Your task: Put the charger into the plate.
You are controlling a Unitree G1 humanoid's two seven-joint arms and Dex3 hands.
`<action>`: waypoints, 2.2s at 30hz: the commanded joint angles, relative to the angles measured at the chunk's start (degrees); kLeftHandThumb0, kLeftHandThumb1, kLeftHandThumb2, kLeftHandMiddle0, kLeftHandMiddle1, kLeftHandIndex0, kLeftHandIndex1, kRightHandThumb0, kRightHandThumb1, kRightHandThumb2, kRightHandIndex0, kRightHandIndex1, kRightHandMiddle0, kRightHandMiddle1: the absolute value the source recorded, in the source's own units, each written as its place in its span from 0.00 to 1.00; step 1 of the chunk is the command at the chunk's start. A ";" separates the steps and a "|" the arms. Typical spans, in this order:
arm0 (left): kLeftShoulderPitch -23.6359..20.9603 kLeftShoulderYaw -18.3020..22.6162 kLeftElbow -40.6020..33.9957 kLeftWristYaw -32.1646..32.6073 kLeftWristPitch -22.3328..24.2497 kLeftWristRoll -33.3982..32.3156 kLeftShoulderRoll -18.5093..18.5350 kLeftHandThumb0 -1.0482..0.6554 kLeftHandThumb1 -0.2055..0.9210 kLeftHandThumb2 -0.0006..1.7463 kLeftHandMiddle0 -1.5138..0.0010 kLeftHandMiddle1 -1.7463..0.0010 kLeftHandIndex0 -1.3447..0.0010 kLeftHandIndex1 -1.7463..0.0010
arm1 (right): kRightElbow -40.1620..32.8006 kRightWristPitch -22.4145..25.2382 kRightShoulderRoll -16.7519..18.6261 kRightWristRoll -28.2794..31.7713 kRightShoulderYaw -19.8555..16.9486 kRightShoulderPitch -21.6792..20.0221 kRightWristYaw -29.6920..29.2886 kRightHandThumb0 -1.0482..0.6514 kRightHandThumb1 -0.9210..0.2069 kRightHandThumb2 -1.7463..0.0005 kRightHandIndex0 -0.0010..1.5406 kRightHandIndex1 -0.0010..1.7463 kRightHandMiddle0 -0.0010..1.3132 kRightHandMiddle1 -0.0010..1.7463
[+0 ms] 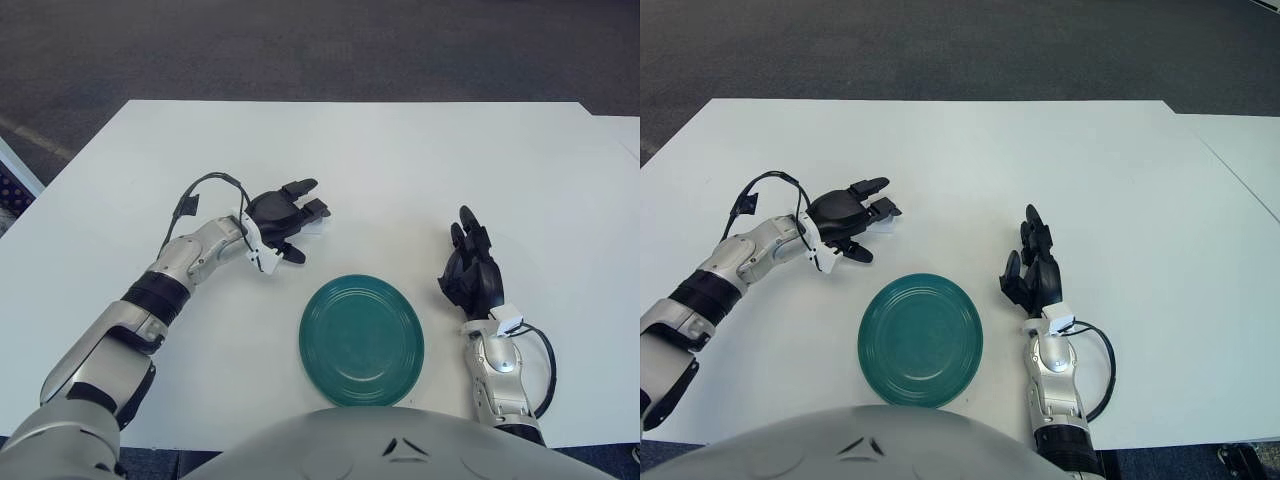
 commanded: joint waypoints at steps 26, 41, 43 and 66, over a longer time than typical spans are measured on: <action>-2.77 -2.22 6.12 16.64 15.73 8.80 -3.36 0.00 1.00 0.40 1.00 1.00 1.00 0.85 | 9.85 1.21 2.04 -0.11 0.81 3.70 0.87 0.13 0.00 0.51 0.01 0.00 0.00 0.09; -2.48 -2.11 5.56 16.14 19.44 7.44 -5.10 0.00 1.00 0.40 1.00 1.00 1.00 1.00 | 10.41 1.60 2.13 0.06 0.64 3.33 0.73 0.14 0.00 0.52 0.02 0.01 0.00 0.12; -2.51 -2.09 5.66 15.44 19.62 7.02 -5.38 0.00 1.00 0.40 1.00 1.00 1.00 1.00 | 10.51 1.65 2.12 0.05 0.62 3.27 0.74 0.14 0.00 0.51 0.02 0.01 0.00 0.12; -1.90 -3.18 2.38 3.64 18.89 3.55 -4.25 0.00 1.00 0.43 1.00 1.00 1.00 1.00 | 10.26 2.19 1.89 0.36 0.55 3.62 1.21 0.12 0.00 0.50 0.02 0.00 0.00 0.09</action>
